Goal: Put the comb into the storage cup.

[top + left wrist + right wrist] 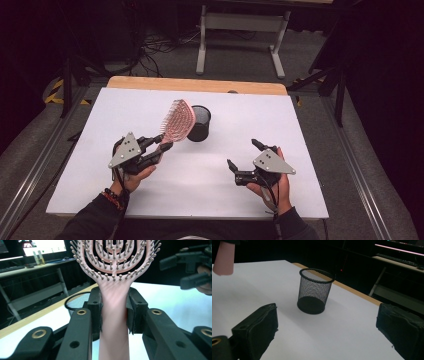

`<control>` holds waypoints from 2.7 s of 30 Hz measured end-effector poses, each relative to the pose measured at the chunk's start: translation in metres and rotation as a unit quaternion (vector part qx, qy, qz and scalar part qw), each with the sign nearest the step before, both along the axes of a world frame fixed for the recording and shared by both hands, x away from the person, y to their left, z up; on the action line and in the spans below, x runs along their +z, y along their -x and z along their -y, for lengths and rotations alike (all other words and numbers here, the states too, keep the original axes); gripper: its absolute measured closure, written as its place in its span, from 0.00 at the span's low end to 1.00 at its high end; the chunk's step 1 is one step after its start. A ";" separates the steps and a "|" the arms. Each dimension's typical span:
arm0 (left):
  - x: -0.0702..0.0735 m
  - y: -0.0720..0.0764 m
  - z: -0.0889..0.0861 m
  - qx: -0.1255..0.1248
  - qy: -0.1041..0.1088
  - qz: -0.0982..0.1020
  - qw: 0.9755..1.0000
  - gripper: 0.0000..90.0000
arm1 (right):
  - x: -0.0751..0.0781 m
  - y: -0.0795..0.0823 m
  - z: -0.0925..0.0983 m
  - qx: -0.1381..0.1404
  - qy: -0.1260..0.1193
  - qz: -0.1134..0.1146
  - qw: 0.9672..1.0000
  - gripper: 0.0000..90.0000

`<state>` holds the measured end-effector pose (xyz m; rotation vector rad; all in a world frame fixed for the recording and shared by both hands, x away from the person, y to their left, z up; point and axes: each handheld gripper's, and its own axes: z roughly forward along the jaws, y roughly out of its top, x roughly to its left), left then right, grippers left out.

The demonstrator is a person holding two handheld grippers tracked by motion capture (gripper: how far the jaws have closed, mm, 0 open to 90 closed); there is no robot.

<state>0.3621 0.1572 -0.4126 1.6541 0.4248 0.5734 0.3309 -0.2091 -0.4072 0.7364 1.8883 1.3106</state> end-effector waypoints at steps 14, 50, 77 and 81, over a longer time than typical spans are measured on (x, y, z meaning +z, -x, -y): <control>-0.008 -0.004 0.028 -0.005 -0.008 -0.009 1.000 0.77 | 0.031 -0.001 -0.024 0.019 -0.027 0.033 0.999 0.06; -0.035 0.003 0.088 0.009 -0.032 0.000 0.999 0.77 | 0.044 -0.012 -0.072 0.022 -0.121 -0.004 0.992 0.31; -0.037 0.006 0.094 0.012 -0.066 0.023 0.998 0.66 | 0.042 -0.001 -0.072 0.053 -0.168 0.021 0.984 0.71; -0.037 0.008 0.095 0.011 -0.076 0.028 0.997 0.61 | 0.040 -0.001 -0.071 0.056 -0.164 0.020 0.985 0.71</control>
